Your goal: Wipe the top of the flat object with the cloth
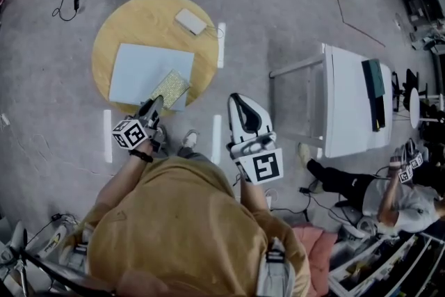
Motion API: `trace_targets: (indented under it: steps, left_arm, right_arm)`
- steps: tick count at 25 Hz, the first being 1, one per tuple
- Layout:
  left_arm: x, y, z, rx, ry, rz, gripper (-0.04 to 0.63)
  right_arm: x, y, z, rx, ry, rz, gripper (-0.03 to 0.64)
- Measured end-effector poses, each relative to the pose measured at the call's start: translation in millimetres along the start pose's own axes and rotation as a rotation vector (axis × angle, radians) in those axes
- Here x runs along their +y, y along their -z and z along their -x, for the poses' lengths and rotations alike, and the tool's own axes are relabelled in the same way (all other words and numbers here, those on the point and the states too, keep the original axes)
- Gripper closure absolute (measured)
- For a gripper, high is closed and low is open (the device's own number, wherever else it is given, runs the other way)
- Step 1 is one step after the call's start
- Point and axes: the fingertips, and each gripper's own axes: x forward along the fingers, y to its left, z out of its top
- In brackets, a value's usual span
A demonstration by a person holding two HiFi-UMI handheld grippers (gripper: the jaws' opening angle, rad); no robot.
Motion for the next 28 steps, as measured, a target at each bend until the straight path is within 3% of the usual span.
trace_targets:
  steps: [17,28]
  left_arm:
    - [49.2,82.2,-12.0,0.051,-0.170,0.109,0.534]
    - [79.1,74.7,10.0,0.021,-0.265,0.121,0.534]
  right_arm:
    - [10.3,18.5,-28.1,0.048,-0.150,0.012,0.615]
    - [15.2,18.8,-38.2,0.039,-0.193,0.006,0.615]
